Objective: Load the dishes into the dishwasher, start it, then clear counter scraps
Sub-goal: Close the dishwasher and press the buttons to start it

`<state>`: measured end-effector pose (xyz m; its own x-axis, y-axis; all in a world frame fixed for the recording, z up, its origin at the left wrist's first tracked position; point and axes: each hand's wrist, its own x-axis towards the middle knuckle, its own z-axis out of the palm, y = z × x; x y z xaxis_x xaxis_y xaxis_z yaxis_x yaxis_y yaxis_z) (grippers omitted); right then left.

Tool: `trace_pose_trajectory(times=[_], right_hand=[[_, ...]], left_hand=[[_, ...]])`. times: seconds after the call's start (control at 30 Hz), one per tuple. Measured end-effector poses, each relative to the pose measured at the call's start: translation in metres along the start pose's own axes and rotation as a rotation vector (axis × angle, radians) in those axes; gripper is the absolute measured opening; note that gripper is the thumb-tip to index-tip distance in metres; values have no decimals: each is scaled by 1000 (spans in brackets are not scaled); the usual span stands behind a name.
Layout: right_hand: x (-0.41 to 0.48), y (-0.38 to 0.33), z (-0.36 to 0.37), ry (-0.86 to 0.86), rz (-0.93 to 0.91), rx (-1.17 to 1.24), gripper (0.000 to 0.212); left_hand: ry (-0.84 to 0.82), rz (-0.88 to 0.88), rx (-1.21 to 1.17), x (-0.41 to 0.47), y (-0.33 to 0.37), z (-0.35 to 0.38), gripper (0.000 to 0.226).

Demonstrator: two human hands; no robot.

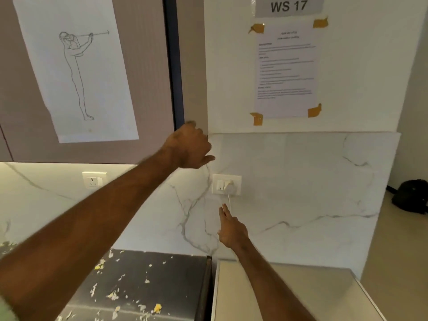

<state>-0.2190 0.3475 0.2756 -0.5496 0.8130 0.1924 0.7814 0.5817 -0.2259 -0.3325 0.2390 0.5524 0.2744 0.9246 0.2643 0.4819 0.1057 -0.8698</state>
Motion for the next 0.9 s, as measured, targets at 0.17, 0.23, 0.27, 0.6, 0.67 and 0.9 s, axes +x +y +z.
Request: trace_pose_trajectory(times=[0.17, 0.23, 0.27, 0.6, 0.67, 0.9], right_hand=[[54, 2, 9, 87, 1, -27, 89], [69, 2, 14, 112, -3, -58, 88], [75, 3, 16, 117, -5, -74, 87], [101, 3, 36, 115, 28, -103, 92], [100, 3, 39, 90, 27, -100, 91], [84, 1, 37, 71, 17, -97, 89]], left_hand=[[115, -34, -41, 0, 2, 6, 60], [111, -43, -29, 1, 2, 7, 59], [119, -47, -34, 2, 2, 8, 59], [161, -60, -41, 5, 3, 15, 66], [174, -53, -42, 5, 3, 16, 68], [178, -56, -35, 3, 5, 17, 68]])
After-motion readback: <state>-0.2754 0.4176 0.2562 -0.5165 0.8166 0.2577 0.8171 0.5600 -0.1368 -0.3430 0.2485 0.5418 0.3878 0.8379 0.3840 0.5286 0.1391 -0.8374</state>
